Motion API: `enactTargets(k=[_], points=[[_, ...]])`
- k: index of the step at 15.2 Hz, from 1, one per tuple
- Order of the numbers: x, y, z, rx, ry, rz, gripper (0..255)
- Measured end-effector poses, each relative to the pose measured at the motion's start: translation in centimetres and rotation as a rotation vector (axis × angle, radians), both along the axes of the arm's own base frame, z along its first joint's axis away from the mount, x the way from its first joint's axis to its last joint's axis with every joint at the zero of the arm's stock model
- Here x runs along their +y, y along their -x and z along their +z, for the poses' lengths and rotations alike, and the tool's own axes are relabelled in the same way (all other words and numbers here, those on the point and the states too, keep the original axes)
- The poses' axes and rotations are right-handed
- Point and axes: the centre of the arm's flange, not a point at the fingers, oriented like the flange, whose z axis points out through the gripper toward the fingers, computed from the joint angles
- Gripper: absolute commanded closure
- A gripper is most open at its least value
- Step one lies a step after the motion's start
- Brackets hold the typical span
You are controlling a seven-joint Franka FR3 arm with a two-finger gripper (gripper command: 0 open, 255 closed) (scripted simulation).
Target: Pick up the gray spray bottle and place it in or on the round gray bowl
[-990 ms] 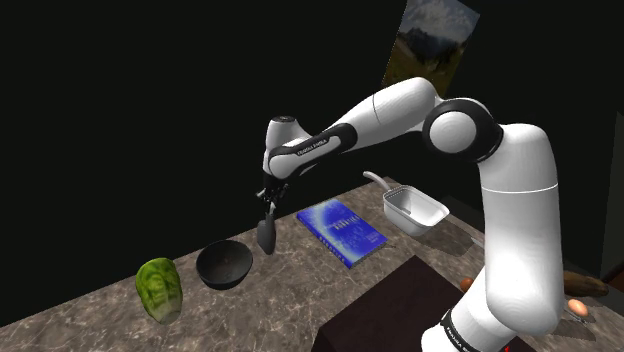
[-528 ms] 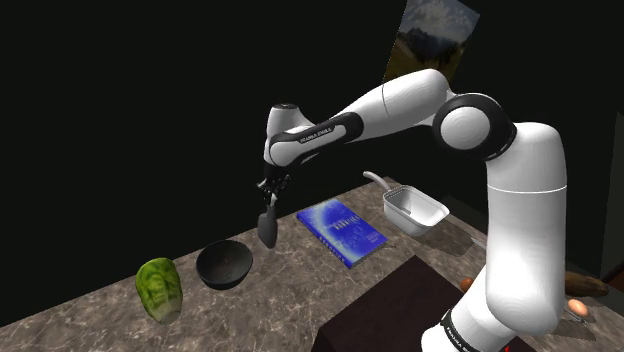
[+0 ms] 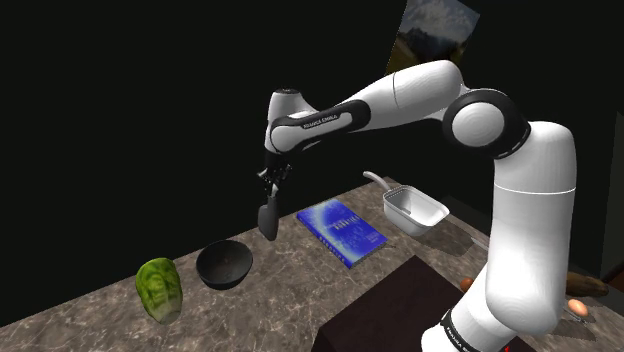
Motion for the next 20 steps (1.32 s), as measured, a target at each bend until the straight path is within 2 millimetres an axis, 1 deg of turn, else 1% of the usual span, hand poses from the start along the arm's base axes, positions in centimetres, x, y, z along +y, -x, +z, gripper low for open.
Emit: enactTargets(k=[12,14,16,18,19,20], points=[[-0.1,0.0,6.2,0.0,0.0,0.0,255],[1.3,0.1,7.3,0.0,0.0,0.0,255],[3.4,0.6,8.6,0.0,0.0,0.001,255],[6.0,1.0,9.6,0.0,0.0,0.001,255],[6.9,1.2,10.3,0.0,0.0,0.002,255],[8.2,1.1,11.0,0.0,0.0,0.002,255]])
